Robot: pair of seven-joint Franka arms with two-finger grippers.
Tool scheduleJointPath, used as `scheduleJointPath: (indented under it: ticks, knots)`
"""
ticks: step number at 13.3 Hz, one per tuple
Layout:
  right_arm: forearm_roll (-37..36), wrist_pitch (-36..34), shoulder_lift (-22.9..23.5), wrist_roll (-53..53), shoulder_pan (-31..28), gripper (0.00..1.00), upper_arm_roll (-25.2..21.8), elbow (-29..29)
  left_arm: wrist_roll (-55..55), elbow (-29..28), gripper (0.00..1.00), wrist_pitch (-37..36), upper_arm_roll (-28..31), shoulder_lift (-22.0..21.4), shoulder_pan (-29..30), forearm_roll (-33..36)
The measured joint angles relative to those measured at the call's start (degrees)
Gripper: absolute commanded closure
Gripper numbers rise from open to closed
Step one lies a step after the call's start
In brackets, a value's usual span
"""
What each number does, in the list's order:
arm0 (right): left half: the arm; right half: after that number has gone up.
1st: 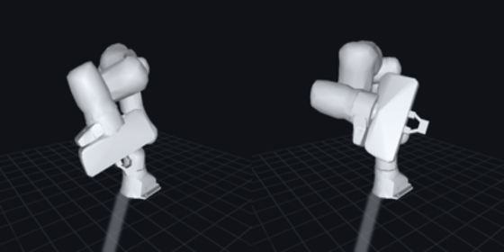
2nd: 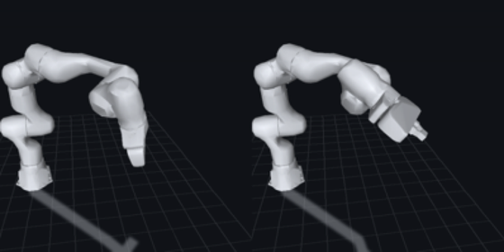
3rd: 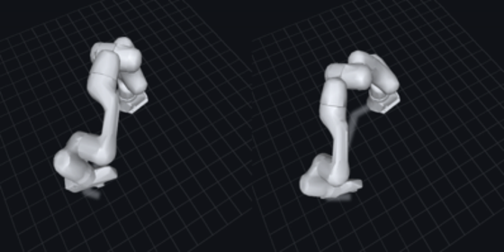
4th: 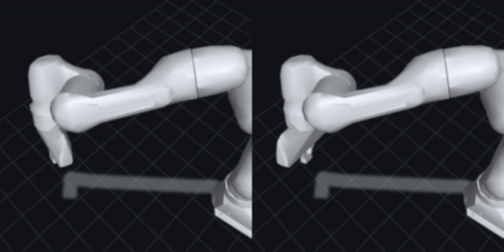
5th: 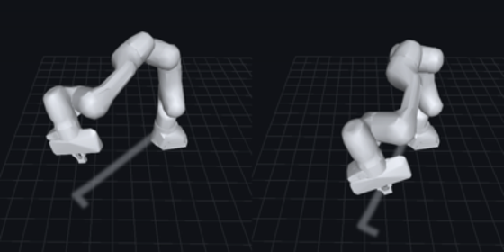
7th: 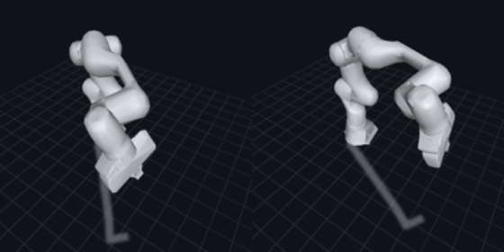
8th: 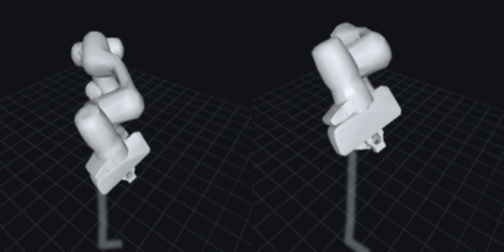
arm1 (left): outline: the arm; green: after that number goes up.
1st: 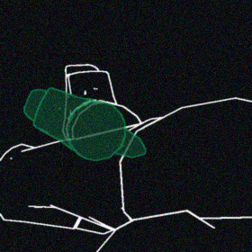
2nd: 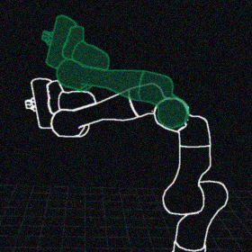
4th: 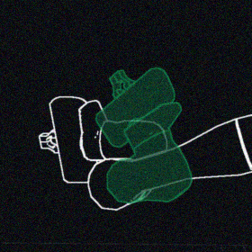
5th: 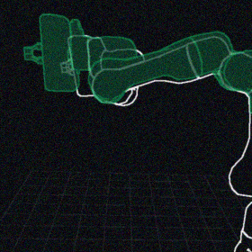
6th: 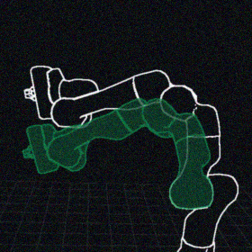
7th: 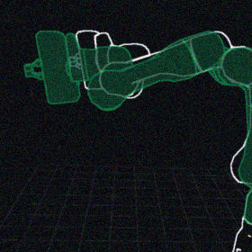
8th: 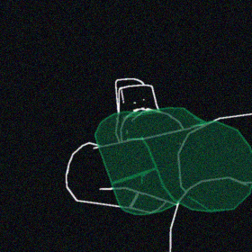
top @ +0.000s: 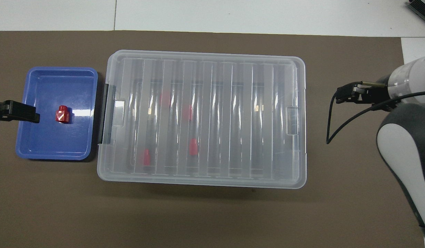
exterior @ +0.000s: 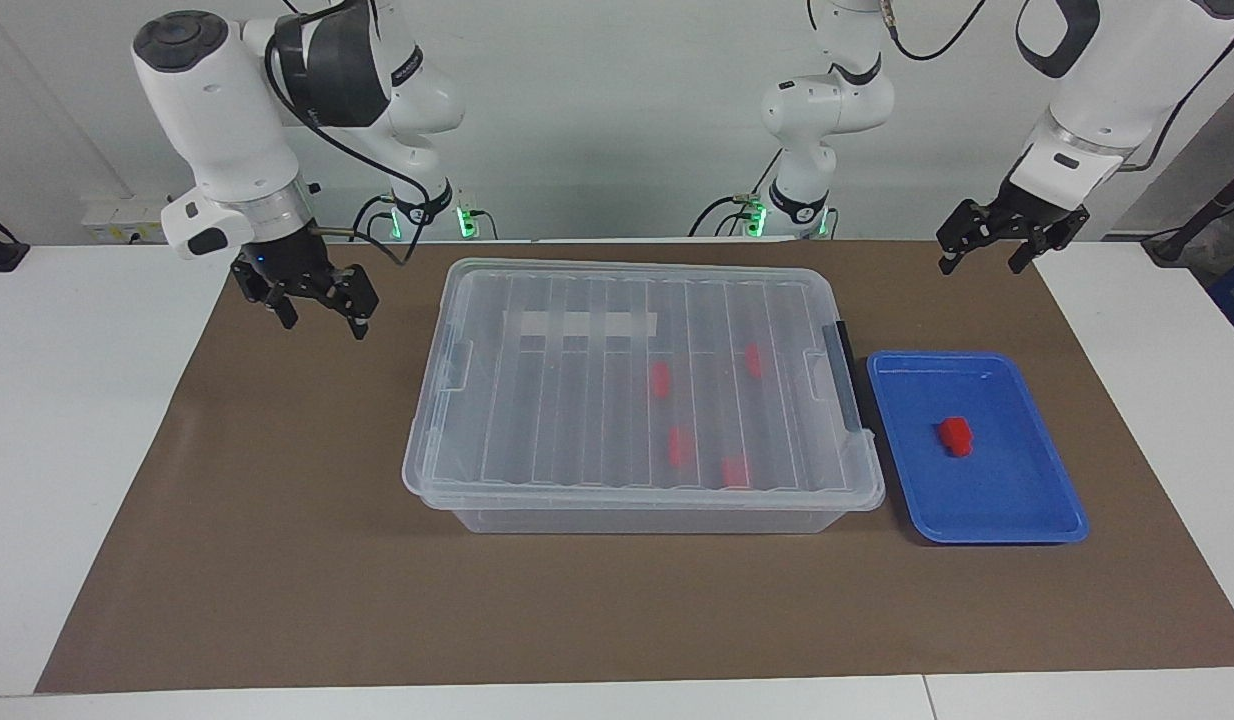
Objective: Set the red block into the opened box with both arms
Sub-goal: 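Reach the right gripper to the clear lid's edge and grasp it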
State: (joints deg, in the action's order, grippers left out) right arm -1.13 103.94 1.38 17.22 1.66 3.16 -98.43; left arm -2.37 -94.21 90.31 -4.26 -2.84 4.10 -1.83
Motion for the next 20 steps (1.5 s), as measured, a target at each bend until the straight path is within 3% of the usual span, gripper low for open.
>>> scheduleJointPath:
  ticks: [2,4,7,11,20]
  knots:
    - [0.0,0.1,-0.1,1.0,1.3,0.26,0.0,-0.8,0.0,0.0,0.0,0.0,0.0,0.0,0.0,0.0]
    - [0.0,0.2,-0.2,2.2,2.1,0.29,0.1,-1.6,0.0,0.0,0.0,0.0,0.0,0.0,0.0,0.0]
    - [0.0,3.2,-0.4,3.9,3.3,0.17,0.1,-3.9,0.0,0.0,0.0,0.0,-0.1,0.0,0.0,0.0]
    - [0.0,9.3,-0.5,4.2,6.0,0.17,0.1,-9.4,0.0,-0.1,0.0,-0.7,-0.1,0.0,0.0,0.0]
    - [0.0,12.8,-2.8,4.3,7.9,0.18,0.2,-16.1,0.0,-1.2,0.0,1.9,0.1,-0.2,0.2,0.6]
